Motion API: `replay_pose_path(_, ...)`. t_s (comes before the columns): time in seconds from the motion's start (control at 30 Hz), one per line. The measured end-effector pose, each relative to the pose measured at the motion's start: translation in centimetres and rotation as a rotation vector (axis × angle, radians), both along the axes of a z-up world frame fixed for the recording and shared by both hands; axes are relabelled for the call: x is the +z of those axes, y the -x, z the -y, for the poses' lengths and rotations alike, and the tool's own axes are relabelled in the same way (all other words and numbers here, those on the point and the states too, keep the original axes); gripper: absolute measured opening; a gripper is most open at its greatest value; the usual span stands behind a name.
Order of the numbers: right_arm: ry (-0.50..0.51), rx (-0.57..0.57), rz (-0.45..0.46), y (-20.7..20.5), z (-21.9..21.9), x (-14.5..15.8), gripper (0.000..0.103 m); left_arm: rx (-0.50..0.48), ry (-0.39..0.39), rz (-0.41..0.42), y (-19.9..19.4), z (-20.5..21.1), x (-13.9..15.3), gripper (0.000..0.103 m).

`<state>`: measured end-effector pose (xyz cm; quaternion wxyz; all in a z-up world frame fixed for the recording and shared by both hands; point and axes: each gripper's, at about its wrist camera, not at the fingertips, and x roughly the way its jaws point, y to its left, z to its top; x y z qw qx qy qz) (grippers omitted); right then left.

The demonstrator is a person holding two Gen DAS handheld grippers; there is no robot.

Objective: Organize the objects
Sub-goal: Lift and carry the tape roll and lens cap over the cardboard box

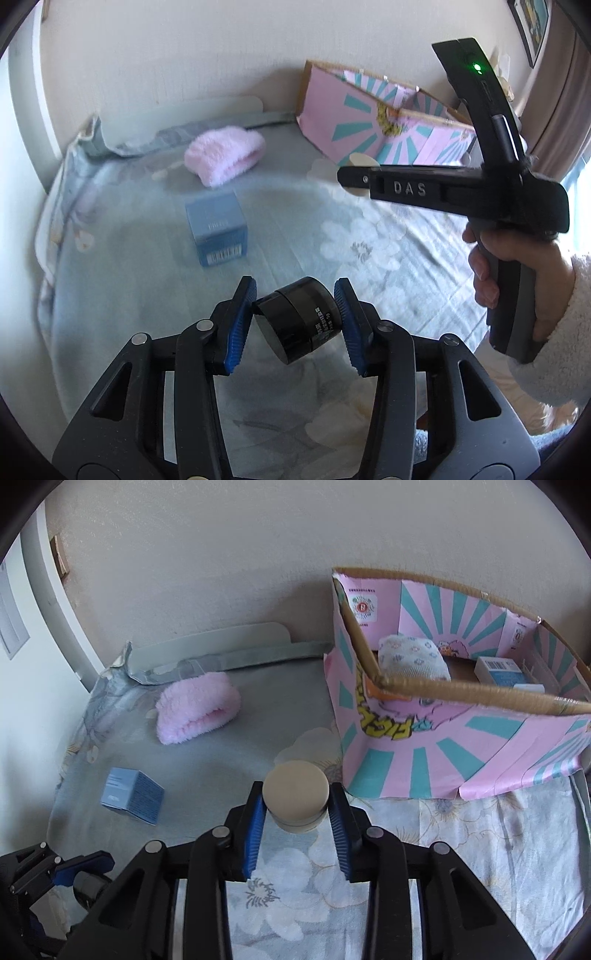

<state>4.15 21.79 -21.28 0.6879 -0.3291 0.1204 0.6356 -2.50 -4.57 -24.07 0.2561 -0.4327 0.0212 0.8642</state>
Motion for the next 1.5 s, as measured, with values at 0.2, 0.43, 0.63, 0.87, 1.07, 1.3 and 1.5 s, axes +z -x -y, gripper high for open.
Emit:
replay_pose_path(0.2,0.017,0.052,-0.024,2.0,1.6,2.7,0.031,0.005,-0.025,-0.028,0.3,-0.1,3.6,0.041)
replay_pose_path(0.43,0.022,0.094,-0.033,3.3,3.0,6.5,0.031,0.023,-0.079,-0.044,1.0,-0.1,7.9,0.041)
replay_pose_path(0.63,0.0,0.109,-0.036,2.4,4.5,10.3,0.031,0.049,-0.054,-0.072,2.0,-2.0,11.2,0.041)
replay_pose_path(0.87,-0.013,0.115,-0.033,-0.8,5.4,14.0,0.031,0.104,-0.054,-0.093,3.1,-5.5,14.0,0.041)
replay_pose_path(1.07,-0.021,0.113,-0.026,-4.6,6.3,16.7,0.031,0.134,-0.049,-0.103,3.5,-8.9,15.1,0.041)
replay_pose_path(1.3,-0.007,0.111,-0.029,-8.5,7.0,17.8,0.031,0.157,-0.053,-0.095,3.7,-12.5,15.0,0.041)
replay_pose_path(1.5,0.006,0.125,-0.03,-11.1,7.6,18.2,0.031,0.167,-0.049,-0.077,3.9,-15.4,14.3,0.041)
